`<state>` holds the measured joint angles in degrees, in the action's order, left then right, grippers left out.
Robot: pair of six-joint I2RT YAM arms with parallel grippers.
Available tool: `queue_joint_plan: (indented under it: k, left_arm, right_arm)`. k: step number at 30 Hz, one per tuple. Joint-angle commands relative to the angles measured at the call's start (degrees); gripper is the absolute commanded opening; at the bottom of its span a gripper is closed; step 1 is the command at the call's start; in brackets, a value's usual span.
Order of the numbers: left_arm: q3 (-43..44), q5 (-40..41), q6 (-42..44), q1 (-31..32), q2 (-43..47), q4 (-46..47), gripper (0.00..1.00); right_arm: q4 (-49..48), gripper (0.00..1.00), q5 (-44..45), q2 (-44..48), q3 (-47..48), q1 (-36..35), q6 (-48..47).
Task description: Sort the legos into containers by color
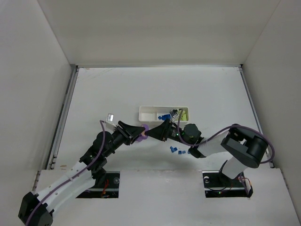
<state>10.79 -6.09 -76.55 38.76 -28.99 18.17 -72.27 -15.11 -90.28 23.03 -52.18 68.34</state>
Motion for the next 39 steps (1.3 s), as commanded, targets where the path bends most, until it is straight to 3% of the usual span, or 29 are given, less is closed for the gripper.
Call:
queue_joint_plan:
  k: [1, 6, 16, 23, 25, 29, 39]
  left_arm:
    - [0.2, -1.9, -2.3, 0.0, 0.3, 4.9, 0.14]
    - [-0.1, -1.9, -2.3, -0.2, 0.7, 4.5, 0.14]
    - [-0.6, -1.9, -2.2, 0.6, 0.7, 4.9, 0.15]
    - [-0.9, -2.0, -2.4, 0.9, 1.0, 5.1, 0.18]
    - [-0.9, -2.0, -2.1, 1.0, 1.0, 5.1, 0.19]
    - [-0.8, -1.8, -2.2, 1.4, 1.4, 5.7, 0.19]
    - [-1.1, -2.0, -3.2, 1.2, 2.2, 7.1, 0.19]
  right_arm:
    - [-17.5, 0.6, -1.7, -2.4, -0.2, 0.8, 3.6]
    - [-19.9, 0.59, -1.4, -3.2, -1.5, 1.5, 4.0]
    - [-20.1, 0.46, -1.5, -3.1, -1.2, 2.7, 4.0]
    - [-20.3, 0.28, -1.1, -3.0, -0.4, 2.5, 4.2]
    - [-20.4, 0.3, -1.1, -2.2, -0.3, 2.5, 4.2]
    - [-20.4, 0.47, -0.5, -2.4, 0.4, 2.5, 4.3]
    - [-20.5, 0.46, -0.5, -2.4, 1.2, 2.3, 5.0]
